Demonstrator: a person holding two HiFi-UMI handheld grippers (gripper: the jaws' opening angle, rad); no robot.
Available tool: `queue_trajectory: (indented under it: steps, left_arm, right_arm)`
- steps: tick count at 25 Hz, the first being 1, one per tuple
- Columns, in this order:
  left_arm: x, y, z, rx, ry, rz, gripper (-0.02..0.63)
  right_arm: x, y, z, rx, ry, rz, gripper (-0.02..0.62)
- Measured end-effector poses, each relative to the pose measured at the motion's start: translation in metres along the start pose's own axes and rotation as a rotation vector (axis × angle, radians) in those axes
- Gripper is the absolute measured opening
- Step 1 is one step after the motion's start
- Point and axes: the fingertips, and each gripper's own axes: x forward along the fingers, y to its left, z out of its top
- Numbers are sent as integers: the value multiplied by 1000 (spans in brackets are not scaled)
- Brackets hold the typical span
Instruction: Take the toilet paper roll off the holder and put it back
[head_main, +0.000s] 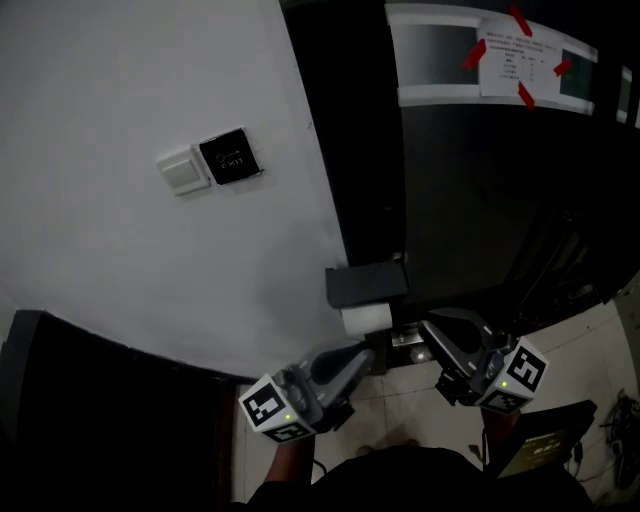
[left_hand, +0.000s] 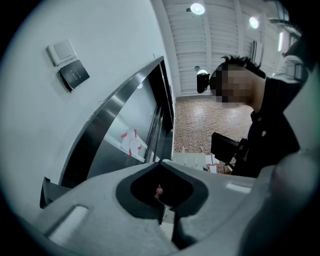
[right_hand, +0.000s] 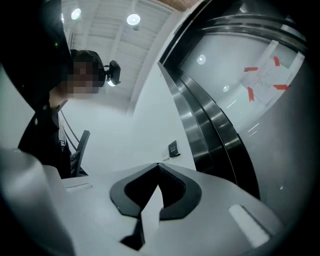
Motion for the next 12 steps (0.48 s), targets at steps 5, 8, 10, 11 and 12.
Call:
queue_trajectory:
  steps: [5,8,10,11,12]
  left_arm:
    - [-1,-1,3,6,-8,4,0]
    - [-1,0,3,7,-7,8,0]
    - [-2,0,3,6,-5,10,0]
    - [-2,1,2,5,-3,12,0]
    - [-3,1,2,4,-1,14,0]
  right_arm:
    - [4,7,-7,-27,4,-7,2]
    - [5,8,-15,-6,16,0,2]
    - [7,8,-16,-2,17,5,2]
    - [7,8,-16,-2,17,7,2]
    - [8,9,-15,-1,16,9,2]
